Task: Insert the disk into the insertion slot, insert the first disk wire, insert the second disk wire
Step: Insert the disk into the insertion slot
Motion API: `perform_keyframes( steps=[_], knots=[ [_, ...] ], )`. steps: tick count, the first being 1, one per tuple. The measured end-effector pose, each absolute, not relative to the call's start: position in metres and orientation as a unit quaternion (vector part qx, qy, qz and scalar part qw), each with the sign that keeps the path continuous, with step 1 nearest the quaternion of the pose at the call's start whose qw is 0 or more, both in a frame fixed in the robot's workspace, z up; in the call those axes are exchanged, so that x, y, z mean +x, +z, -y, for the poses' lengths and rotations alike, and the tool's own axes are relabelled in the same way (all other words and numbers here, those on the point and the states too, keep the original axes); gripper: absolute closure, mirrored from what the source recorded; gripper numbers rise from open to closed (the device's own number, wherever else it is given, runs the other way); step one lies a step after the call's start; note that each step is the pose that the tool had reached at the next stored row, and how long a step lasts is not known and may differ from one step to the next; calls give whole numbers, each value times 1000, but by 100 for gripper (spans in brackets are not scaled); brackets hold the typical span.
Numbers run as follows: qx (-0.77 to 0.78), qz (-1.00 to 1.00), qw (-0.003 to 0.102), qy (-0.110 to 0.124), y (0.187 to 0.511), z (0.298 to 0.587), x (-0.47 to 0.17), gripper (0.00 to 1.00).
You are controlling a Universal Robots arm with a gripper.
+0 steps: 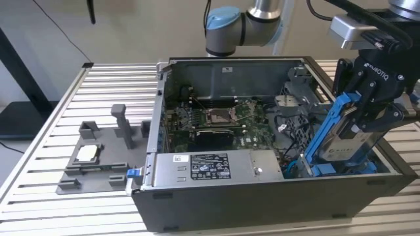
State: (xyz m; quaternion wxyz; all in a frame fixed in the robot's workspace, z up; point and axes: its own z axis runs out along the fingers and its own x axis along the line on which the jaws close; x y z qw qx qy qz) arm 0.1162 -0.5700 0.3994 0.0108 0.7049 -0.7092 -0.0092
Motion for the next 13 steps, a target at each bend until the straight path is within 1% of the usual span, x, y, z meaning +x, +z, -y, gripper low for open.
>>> perform_keyframes(
  steps=[5,10,13],
  knots=[
    [706,708,8,-12,392,570,116,67],
    [707,707,0,-20,388,569,116,67],
    [707,707,0,-20,388,570,116,67]
  ],
)
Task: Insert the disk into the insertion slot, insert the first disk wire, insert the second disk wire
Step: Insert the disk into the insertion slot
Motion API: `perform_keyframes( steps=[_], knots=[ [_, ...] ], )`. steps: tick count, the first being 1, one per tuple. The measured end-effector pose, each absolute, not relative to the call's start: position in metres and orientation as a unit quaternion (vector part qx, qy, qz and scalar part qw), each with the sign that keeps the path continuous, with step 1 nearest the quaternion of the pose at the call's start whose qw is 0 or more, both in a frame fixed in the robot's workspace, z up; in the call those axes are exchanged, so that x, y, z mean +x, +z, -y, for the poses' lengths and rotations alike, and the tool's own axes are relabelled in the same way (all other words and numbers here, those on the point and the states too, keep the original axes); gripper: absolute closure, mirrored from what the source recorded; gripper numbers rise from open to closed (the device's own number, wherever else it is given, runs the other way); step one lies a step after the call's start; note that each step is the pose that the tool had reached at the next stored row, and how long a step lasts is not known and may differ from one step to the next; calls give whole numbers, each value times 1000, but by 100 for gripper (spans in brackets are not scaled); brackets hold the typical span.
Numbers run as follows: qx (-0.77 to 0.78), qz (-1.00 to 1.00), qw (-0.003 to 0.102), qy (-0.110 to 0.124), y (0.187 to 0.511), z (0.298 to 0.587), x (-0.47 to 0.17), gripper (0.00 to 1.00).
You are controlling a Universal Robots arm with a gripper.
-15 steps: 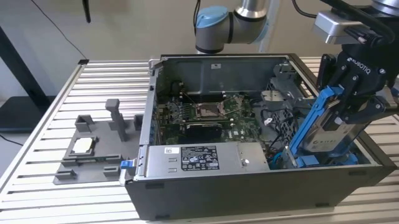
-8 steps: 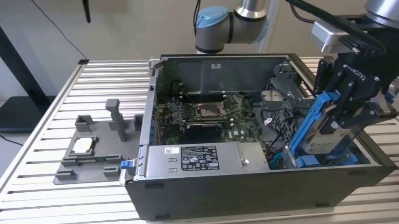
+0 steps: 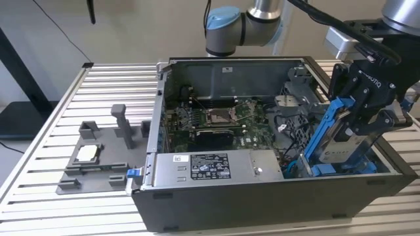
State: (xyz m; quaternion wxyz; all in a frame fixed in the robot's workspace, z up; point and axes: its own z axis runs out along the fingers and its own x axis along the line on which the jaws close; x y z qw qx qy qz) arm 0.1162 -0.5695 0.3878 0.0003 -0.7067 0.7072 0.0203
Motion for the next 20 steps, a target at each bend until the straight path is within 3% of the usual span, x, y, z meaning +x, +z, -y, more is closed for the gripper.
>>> perform_keyframes(
  steps=[6,7,16,20],
  knots=[
    [-707,-707,0,20,388,570,116,66],
    [-707,-707,0,20,388,570,116,60],
    [-707,-707,0,19,390,568,116,60],
    [-707,-707,20,0,390,566,114,60]
  ],
)
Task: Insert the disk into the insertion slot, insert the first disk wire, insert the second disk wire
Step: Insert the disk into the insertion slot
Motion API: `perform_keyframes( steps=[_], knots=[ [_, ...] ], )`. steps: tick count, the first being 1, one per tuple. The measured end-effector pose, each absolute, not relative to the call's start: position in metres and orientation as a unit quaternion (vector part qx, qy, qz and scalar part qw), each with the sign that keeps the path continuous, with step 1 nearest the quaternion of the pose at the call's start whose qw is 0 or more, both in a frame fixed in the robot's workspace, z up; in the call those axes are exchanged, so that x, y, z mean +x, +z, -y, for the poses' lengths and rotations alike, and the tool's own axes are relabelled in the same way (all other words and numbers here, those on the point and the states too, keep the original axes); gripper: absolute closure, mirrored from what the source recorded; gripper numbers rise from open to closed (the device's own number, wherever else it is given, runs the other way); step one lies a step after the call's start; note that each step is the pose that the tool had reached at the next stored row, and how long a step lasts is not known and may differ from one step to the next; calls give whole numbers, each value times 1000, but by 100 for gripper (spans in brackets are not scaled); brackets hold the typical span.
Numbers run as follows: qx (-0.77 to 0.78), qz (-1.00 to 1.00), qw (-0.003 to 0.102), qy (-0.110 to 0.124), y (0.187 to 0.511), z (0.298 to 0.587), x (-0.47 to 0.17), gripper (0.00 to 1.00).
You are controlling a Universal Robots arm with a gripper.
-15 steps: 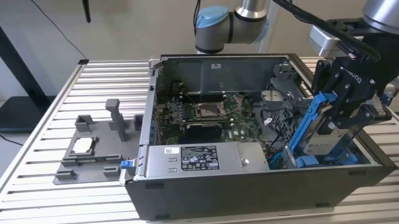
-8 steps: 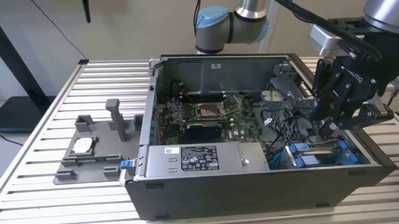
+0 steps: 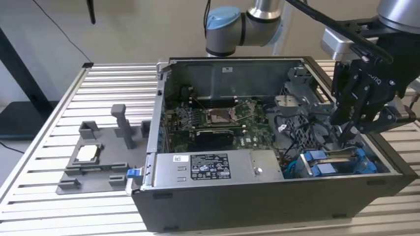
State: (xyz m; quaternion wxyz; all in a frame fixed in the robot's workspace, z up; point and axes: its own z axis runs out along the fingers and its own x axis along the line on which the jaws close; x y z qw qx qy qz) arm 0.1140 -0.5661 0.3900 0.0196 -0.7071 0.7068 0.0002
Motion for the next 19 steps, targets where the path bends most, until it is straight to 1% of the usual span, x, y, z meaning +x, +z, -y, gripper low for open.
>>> perform_keyframes(
  steps=[3,6,13,17,19],
  knots=[
    [-707,-706,38,-18,390,564,114,60],
    [-707,-705,48,-28,390,560,113,60],
    [-708,-703,56,-37,391,549,111,60],
    [-709,-699,66,-55,391,541,110,60],
    [-710,-699,65,-60,390,539,110,60]
  ],
)
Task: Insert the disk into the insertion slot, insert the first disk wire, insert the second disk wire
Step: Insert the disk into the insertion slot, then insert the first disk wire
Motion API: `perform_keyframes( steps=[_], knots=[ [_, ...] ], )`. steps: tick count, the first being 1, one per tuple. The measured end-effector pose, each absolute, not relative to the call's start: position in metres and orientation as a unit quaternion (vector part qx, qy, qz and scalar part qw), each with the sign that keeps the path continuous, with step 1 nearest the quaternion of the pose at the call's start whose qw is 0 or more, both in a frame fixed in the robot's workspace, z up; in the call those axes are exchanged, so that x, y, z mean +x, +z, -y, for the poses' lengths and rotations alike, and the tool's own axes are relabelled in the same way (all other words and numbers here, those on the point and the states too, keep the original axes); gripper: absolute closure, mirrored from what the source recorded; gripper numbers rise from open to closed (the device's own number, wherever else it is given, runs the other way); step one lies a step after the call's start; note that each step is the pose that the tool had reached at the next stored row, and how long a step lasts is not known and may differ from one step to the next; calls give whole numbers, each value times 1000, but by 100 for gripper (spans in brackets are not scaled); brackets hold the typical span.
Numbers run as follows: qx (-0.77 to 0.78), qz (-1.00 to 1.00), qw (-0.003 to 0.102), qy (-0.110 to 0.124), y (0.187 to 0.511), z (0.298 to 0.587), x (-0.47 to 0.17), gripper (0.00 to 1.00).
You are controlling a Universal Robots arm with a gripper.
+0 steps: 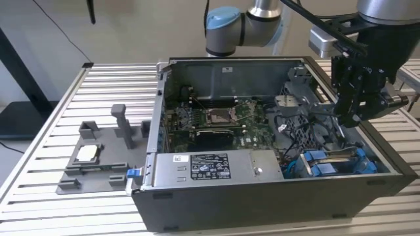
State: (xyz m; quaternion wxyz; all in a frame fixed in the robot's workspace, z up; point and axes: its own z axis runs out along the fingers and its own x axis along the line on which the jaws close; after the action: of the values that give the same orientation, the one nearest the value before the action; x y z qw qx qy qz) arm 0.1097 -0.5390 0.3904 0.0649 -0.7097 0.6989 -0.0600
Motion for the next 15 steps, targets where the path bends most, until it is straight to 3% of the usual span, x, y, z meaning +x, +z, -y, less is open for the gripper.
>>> perform_keyframes(
  steps=[15],
  knots=[
    [-712,-695,66,-76,387,529,108,60]
  ],
)
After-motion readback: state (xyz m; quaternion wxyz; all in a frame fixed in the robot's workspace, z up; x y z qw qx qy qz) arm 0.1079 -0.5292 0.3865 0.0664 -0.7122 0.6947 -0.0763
